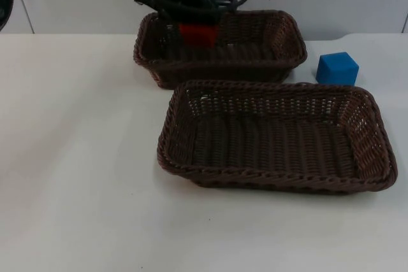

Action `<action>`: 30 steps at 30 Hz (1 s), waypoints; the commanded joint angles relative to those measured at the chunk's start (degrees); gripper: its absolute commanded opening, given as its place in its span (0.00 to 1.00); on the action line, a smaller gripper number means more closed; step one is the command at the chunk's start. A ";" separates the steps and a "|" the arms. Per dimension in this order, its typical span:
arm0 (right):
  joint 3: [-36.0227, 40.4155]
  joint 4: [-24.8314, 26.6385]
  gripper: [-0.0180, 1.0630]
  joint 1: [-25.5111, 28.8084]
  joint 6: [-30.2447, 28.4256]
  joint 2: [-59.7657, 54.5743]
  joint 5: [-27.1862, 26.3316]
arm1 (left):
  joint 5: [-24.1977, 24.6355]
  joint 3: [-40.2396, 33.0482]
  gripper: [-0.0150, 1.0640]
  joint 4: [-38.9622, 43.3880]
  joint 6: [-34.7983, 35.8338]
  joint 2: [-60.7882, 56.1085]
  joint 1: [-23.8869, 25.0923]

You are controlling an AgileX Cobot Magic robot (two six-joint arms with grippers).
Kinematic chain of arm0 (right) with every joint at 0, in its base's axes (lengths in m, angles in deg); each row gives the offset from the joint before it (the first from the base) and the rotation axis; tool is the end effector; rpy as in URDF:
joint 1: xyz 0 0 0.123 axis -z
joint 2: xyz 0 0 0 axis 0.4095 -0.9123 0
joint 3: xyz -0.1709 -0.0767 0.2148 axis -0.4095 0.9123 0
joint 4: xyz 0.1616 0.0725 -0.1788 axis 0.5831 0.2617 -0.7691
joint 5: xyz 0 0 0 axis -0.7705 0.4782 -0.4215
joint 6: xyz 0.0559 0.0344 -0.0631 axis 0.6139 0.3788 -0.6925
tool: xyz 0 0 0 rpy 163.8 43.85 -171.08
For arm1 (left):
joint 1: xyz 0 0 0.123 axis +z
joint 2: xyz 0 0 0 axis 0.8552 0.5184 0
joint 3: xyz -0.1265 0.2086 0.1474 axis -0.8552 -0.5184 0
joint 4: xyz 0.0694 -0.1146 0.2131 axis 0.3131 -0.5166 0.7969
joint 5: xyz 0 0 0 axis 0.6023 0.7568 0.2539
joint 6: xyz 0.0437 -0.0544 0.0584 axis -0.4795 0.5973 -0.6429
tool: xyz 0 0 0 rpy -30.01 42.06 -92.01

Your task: Pick up one cube with the left hand and place it into the upper basket. Pick up one cube with the right hand and place it into the lower basket.

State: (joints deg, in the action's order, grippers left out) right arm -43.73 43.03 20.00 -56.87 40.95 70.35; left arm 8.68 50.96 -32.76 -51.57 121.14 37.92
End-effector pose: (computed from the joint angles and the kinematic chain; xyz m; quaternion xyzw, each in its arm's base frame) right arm -0.0074 0.0019 0.2798 -0.0687 0.8531 0.0121 0.5171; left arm 0.5291 -0.2069 0.1437 0.1429 0.8934 -0.1151 0.4100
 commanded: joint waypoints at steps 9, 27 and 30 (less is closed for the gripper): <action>0.01 -0.07 0.99 0.49 -0.23 0.18 -0.30 | -1.23 0.39 0.01 -0.04 0.06 2.35 1.39; 0.01 -0.07 0.99 0.49 -0.23 0.18 -0.30 | -0.35 0.39 0.81 -0.57 0.06 3.24 1.49; 0.01 -0.07 0.99 0.49 -0.36 0.18 -0.30 | 0.55 0.39 0.82 -0.57 0.06 2.90 1.49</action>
State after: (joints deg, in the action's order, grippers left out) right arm -43.73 43.03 20.00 -56.87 40.95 70.35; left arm 8.38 50.96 -32.76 -51.57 124.68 39.26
